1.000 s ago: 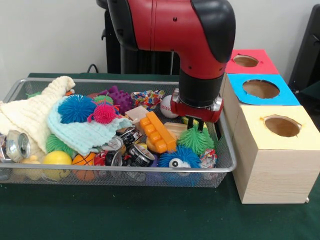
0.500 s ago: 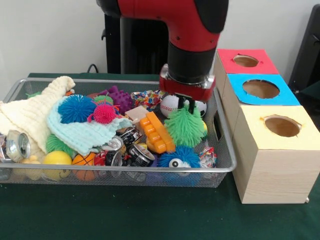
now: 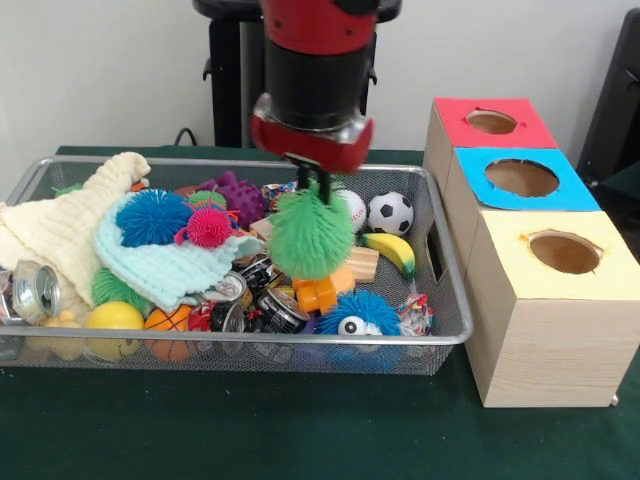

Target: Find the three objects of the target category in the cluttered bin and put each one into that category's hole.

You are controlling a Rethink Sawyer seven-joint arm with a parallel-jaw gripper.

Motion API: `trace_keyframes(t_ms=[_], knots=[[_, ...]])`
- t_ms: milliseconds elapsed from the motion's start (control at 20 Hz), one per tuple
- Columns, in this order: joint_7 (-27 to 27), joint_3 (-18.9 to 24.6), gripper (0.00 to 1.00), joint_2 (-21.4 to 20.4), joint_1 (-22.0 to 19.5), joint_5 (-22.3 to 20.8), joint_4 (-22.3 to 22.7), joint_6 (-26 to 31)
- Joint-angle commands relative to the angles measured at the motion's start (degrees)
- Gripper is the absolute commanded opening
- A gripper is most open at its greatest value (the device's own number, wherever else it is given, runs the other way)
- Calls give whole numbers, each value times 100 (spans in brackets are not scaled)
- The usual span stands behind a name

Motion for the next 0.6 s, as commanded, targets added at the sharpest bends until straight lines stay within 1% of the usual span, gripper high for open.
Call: trace_keyframes(t_ms=[50, 150, 350, 450, 600], knots=[[-902, 25, 0, -252, -566, -552, 666, 715], [-959, 32, 0, -308, -622, -686, 685, 786], [-1034, 169, 0, -181, -804, -888, 680, 774], [-1019, 265, 0, -56, -888, -965, 697, 646], [-888, 364, 0, 154, -974, -1085, 807, 250]])
